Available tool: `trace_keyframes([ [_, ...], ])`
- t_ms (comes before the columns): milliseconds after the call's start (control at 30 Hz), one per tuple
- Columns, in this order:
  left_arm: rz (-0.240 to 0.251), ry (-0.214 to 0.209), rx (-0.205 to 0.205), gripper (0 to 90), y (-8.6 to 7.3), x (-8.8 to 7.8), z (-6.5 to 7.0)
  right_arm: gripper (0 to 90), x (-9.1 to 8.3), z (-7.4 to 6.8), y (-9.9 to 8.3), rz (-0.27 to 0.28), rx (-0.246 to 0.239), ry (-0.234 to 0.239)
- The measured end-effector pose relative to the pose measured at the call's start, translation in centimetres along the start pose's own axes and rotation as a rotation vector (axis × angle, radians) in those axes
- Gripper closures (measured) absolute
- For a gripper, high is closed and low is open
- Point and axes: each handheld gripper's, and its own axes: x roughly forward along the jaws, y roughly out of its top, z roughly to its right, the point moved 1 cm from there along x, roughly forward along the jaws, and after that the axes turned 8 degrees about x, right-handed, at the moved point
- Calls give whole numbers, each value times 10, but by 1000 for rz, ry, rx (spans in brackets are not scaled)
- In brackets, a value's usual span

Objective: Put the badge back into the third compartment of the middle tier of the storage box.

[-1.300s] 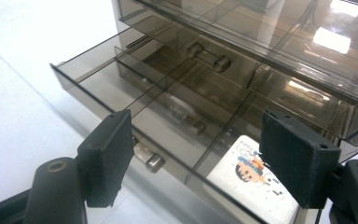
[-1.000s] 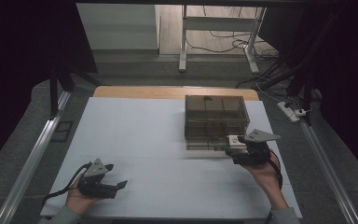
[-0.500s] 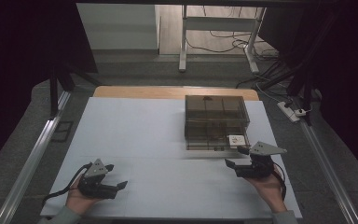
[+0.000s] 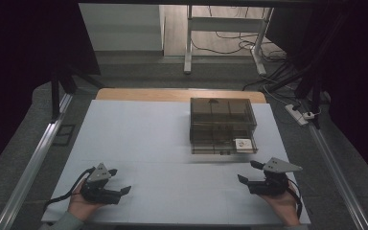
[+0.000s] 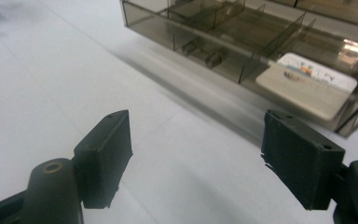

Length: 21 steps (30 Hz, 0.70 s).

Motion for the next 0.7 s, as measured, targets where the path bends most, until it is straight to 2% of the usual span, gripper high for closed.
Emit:
trace_keyframes([
  [233, 0, 2, -2, 155, 0, 0, 0, 233, -2, 3, -11, -36, -20, -11],
  [400, -1, 3, -2, 155, 0, 0, 0, 234, -2, 6, -14, -41, -8, -14],
  [700, -1, 4, -3, 155, 0, 0, 0, 234, -3, 7, -15, -43, -15, -16],
])
